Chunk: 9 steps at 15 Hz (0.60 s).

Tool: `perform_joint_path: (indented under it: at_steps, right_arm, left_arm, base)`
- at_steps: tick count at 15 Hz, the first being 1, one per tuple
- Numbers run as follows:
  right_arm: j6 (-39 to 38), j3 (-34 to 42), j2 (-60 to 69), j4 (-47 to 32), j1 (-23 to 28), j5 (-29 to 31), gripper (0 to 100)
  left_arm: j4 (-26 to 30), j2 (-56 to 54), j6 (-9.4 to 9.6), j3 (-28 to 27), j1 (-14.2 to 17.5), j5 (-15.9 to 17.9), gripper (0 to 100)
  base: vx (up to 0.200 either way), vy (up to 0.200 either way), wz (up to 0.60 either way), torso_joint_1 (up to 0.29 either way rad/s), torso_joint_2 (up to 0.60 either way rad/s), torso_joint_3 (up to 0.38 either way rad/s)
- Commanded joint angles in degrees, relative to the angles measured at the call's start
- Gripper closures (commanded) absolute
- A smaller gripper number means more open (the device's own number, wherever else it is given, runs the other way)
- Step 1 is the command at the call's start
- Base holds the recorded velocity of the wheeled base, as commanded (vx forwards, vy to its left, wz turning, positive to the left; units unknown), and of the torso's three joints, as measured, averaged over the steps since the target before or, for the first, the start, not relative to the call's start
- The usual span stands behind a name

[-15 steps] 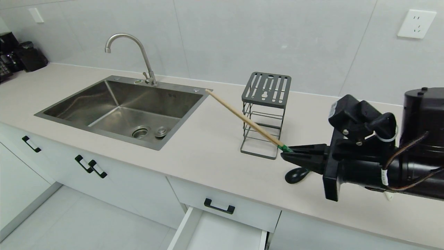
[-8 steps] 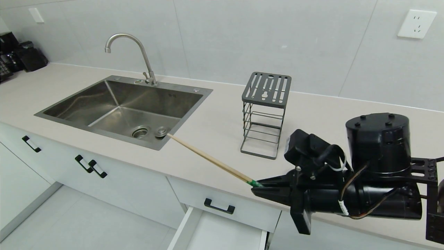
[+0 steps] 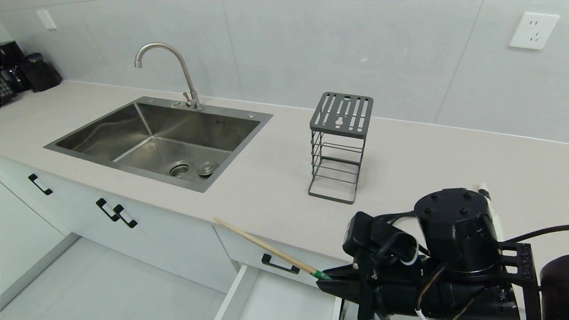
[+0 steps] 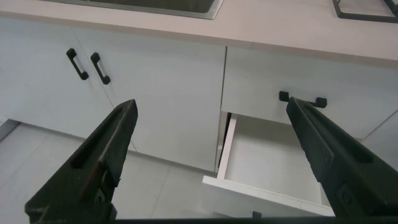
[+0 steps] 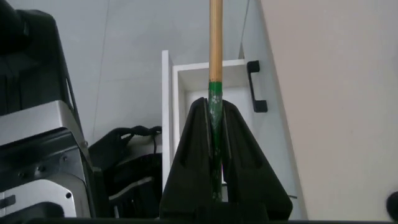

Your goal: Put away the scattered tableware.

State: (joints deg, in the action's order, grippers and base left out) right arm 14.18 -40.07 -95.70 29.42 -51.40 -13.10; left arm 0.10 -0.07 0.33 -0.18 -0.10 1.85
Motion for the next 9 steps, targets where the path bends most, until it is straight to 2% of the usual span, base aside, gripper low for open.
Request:
perform_joint_path:
  at_steps: [1,4,9]
  right_arm:
    - [1.2,0.1,-1.6,0.0,-0.1,-0.5,100]
    - [4.5,0.0,-4.1,0.0,-0.2,-1.5,100]
    - [4.3,-0.8,-4.0,1.1,-2.5,-0.6,100]
  left_arm:
    - [0.0,0.1,0.02,0.0,0.0,0.0,0]
    - [0.0,0.1,0.02,0.0,0.0,0.0,0]
    - [0.0,0.1,0.02,0.0,0.0,0.0,0]
  base:
    - [0.0,0.0,0.0,0.0,0.0,0.0]
    - [0.0,0.0,0.0,0.0,0.0,0.0]
    - [0.0,0.0,0.0,0.0,0.0,0.0]
